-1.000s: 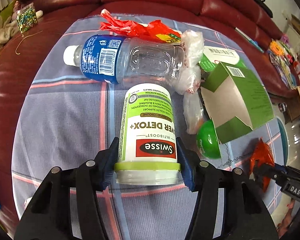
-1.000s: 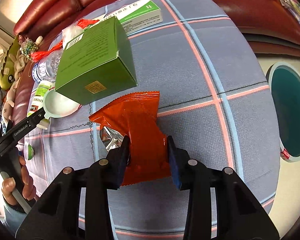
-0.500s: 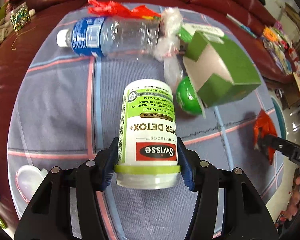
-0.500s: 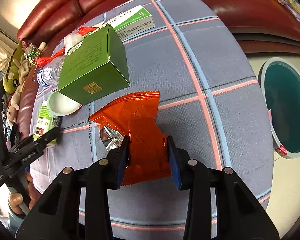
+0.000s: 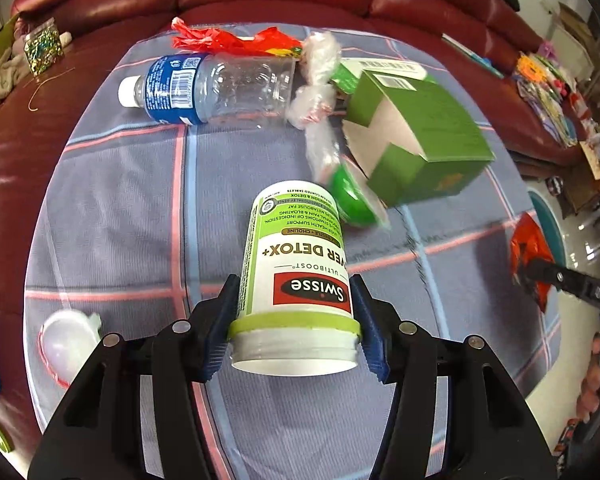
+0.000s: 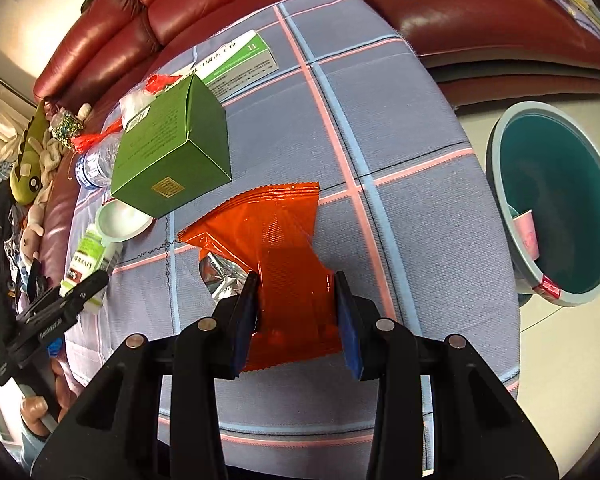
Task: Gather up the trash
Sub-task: 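Carry the snack bag and Swisse bottle over the teal bin and release both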
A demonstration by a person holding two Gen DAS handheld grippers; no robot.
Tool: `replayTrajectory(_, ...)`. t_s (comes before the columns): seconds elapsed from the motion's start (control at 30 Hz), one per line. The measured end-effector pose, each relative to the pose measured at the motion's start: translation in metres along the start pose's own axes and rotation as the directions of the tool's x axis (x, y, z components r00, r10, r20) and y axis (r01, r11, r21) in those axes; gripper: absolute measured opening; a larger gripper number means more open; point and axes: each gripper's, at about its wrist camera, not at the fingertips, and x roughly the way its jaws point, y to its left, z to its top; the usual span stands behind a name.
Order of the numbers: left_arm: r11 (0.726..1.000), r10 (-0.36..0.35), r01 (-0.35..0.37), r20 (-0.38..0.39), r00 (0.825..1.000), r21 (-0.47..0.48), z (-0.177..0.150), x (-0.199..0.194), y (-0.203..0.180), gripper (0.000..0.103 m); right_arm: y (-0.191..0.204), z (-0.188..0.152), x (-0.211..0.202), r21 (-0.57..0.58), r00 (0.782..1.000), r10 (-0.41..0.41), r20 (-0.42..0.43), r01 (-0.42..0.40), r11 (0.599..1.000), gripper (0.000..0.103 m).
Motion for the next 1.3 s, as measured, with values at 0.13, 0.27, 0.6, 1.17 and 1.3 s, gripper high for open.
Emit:
replayTrajectory(0.13, 0.999, -0.027, 0.027, -0.007, 1.000, 0.042, -0.012, -0.009, -0.015, 0.056, -0.003, -0.003, -0.002, 0.002, 1.000, 0.012, 0.004, -0.012, 1.000, 0.035)
replayTrajectory(0.27, 0.991, -0.059, 0.057, 0.016, 0.998, 0.117, -0.017, -0.023, -0.043, 0.056, -0.009, -0.004, -0.008, 0.013, 0.999, 0.023, 0.022, -0.023, 1.000, 0.035)
replayTrajectory(0.6, 0.956, -0.148, 0.132, 0.041, 0.988, 0.260, -0.005, -0.033, -0.120, 0.056, -0.058, -0.002, -0.040, 0.098, 0.995, -0.008, 0.102, -0.002, 0.995, 0.035)
replayTrajectory(1.17, 0.838, -0.258, 0.223, 0.002, 0.966, 0.498, 0.031, -0.011, -0.272, 0.056, -0.225, 0.014, -0.075, 0.394, 0.971, -0.190, 0.148, 0.119, 0.911, 0.051)
replayTrajectory(1.3, 0.809, -0.281, 0.255, -0.034, 0.959, 0.530, 0.036, 0.005, -0.309, 0.056, -0.246, 0.018, -0.067, 0.420, 0.973, -0.190, 0.128, 0.120, 0.899, 0.069)
